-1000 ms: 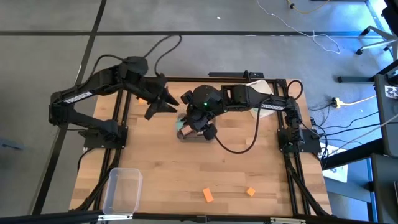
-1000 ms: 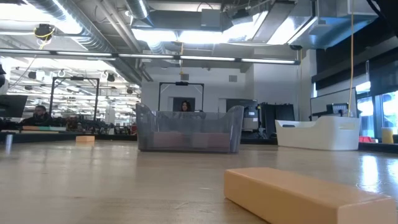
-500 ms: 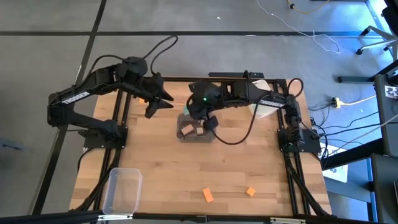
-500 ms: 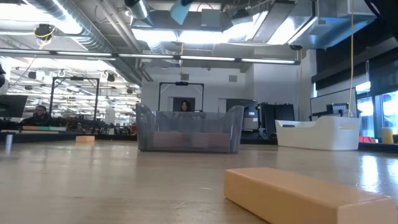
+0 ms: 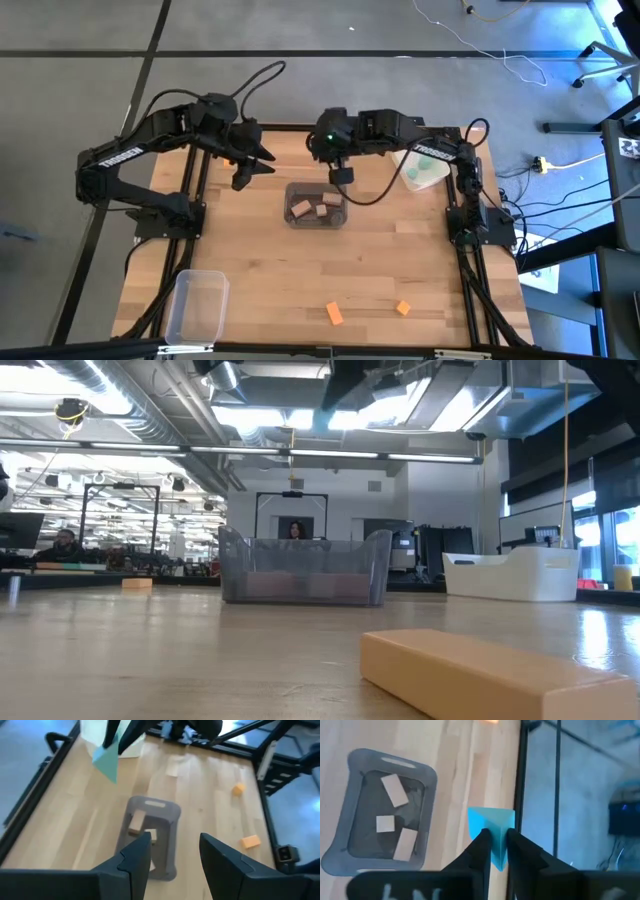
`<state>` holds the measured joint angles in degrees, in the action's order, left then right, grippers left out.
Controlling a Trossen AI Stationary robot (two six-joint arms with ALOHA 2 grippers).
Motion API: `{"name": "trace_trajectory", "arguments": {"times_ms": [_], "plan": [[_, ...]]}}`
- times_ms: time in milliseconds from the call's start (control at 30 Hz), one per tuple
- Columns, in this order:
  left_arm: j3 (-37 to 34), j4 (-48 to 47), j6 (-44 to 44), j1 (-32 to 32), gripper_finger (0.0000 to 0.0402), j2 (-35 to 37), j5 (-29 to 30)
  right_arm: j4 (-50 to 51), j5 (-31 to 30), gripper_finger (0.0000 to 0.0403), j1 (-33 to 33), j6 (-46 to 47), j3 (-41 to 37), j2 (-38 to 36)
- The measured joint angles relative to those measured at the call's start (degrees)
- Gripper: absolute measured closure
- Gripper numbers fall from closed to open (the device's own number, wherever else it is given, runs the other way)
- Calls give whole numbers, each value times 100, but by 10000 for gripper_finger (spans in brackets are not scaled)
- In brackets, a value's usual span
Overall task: Sort & place blocks by color
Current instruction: Put the blue block into the white bin
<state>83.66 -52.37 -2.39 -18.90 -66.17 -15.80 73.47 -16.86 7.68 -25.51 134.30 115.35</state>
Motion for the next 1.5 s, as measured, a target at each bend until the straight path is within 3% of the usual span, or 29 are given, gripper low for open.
{"name": "trace_trajectory", "arguments": {"times_ms": [467, 900, 1300, 1500], "plan": [[0, -132, 279, 0, 244, -2, 548, 420, -173, 349, 814, 1400, 1, 0], [0, -266, 561, 0, 244, -2, 1117, 1648, -321, 349, 1653, 3253, -15, -4], [0, -255, 564, 0, 244, -2, 1382, 1654, -301, 361, 2381, 3256, -70, -9], [0, -252, 553, 0, 244, -4, 1551, 1654, 48, 362, 2565, 3112, -72, -9]]}}
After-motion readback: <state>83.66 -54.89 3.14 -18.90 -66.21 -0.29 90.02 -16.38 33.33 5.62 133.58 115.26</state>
